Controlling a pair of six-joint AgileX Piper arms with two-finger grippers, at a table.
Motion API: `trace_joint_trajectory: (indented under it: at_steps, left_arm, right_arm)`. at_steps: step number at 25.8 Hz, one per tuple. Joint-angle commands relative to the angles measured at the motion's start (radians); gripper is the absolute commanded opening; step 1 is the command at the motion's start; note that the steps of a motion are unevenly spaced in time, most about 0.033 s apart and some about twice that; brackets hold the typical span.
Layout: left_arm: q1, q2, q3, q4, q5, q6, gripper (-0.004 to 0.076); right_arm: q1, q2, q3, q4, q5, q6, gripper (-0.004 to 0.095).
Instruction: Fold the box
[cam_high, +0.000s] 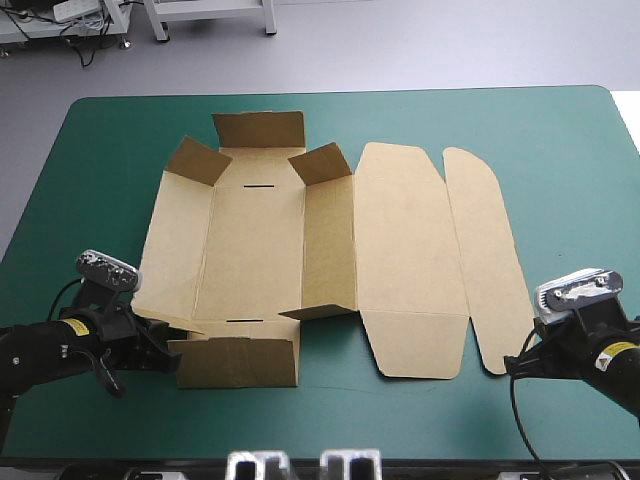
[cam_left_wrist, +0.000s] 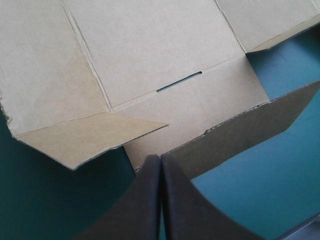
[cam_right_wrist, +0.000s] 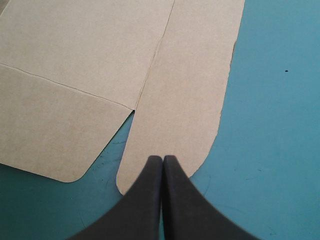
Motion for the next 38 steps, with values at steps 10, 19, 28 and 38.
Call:
trace_joint_trajectory:
  at_steps: [10, 19, 28, 38]
  left_arm:
    - [0.001, -0.003, -0.025, -0.038, -0.025, -0.011, -0.0010]
    - [0.001, -0.003, -0.025, -0.038, -0.032, -0.011, -0.0010]
    - [0.001, -0.003, -0.025, -0.038, -0.031, -0.011, -0.0010]
    - [0.001, 0.101, -0.129, -0.122, -0.255, 0.031, -0.0010]
  right_arm:
    - [-0.005, 0.002, -0.030, 0.000, -0.042, -0.008, -0.0020]
    - [-0.005, 0.002, -0.030, -0.002, -0.044, -0.008, -0.0020]
    - [-0.005, 0.002, -0.030, -0.002, -0.044, -0.008, -0.0020]
    - [-0.005, 0.002, -0.030, -0.002, -0.048, -0.008, -0.0020]
